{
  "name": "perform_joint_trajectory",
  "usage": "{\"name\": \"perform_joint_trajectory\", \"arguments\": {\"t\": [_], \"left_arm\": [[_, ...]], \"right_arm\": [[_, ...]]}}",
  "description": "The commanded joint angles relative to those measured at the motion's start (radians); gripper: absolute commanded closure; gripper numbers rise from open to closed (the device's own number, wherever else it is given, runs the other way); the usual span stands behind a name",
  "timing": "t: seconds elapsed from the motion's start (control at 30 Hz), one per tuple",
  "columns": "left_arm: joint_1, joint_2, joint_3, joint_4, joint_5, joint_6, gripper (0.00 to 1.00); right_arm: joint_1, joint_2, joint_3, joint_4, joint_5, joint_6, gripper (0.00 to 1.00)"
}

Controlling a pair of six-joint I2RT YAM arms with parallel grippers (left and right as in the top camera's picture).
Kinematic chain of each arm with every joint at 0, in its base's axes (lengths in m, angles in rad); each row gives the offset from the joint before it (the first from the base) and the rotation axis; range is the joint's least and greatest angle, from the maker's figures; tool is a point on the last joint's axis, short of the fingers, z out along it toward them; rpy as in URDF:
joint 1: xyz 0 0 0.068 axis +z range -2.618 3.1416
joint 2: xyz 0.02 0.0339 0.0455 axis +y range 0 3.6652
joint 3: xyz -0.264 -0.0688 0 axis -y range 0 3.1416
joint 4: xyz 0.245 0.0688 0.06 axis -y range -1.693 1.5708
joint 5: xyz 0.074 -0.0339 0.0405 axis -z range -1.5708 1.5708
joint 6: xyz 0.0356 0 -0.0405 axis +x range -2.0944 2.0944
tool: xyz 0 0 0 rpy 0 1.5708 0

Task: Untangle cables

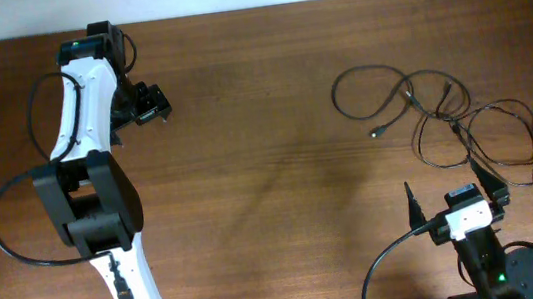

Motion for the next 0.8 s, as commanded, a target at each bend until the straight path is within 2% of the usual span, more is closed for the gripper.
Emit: {"name": "perform_joint_trajectory", "arguments": {"t": [0.0, 0.13, 0.27, 0.4, 0.53, 0.77], "left_arm": [[0.002, -0.004, 0.007, -0.001, -0.008, -0.01, 0.01], [0.002, -0.004, 0.007, -0.001, -0.008, -0.01, 0.01], [0.002, -0.004, 0.007, -0.001, -0.008, -0.01, 0.01], [0.002, -0.004, 0.007, -0.001, -0.008, -0.01, 0.01], [0.002, -0.004, 0.007, -0.001, -0.008, -0.01, 0.01], [0.002, -0.004, 0.007, -0.001, -0.008, -0.01, 0.01]], "right_arm": [[-0.005, -0.008, -0.054, 0.087, -0.002, 0.009, 0.02], [-0.005, -0.008, -0.121, 0.239, -0.002, 0.009, 0.02], [-0.005, -0.008, -0.251, 0.479, 0.0, 0.009, 0.02], [-0.004, -0.008, -0.251, 0.407, -0.002, 0.009, 0.01], [-0.004, -0.008, -0.251, 0.239, 0.001, 0.009, 0.02], [-0.004, -0.008, -0.251, 0.243, 0.003, 0.009, 0.02]]}}
